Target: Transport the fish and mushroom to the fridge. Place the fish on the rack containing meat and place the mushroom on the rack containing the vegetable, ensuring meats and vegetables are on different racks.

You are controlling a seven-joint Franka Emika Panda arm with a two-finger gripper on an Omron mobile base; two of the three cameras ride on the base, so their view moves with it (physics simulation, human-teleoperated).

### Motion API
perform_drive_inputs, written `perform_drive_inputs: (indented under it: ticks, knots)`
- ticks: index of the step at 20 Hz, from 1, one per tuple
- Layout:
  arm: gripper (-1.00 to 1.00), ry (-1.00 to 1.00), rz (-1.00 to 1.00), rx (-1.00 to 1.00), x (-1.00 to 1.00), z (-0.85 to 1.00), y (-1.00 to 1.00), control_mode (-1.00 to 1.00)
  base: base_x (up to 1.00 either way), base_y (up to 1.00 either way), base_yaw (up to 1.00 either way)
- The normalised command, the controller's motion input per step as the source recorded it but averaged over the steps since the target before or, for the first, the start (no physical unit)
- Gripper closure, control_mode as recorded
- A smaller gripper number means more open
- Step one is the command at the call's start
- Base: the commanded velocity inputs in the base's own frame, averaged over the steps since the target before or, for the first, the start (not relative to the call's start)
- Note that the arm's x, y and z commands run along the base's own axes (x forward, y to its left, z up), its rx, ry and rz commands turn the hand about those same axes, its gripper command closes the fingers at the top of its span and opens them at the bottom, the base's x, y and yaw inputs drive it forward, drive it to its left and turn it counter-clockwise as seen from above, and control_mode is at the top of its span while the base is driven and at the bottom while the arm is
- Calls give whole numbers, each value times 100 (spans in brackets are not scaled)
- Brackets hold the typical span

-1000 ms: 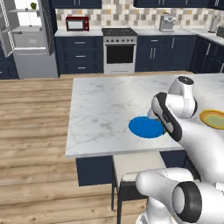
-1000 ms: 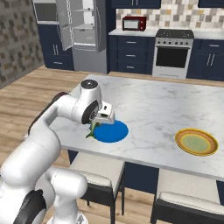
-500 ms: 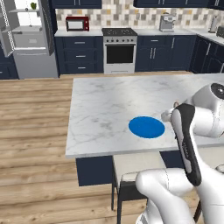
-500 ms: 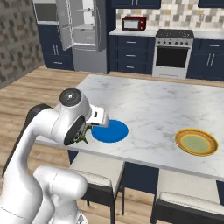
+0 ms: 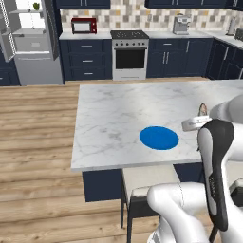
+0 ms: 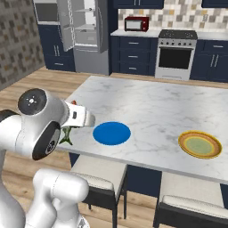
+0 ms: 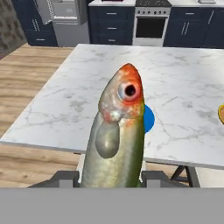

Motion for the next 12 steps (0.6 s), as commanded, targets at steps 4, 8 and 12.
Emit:
perform_drive_inputs:
  ticks: [4, 8, 12]
  knots:
    - [100, -8, 0, -1, -71, 98, 20, -100, 0, 0, 0]
    - [100, -20, 1, 0, -78, 67, 25, -100, 0, 0, 0]
    - [100, -14, 4, 0, -76, 76, 9, -100, 0, 0, 0]
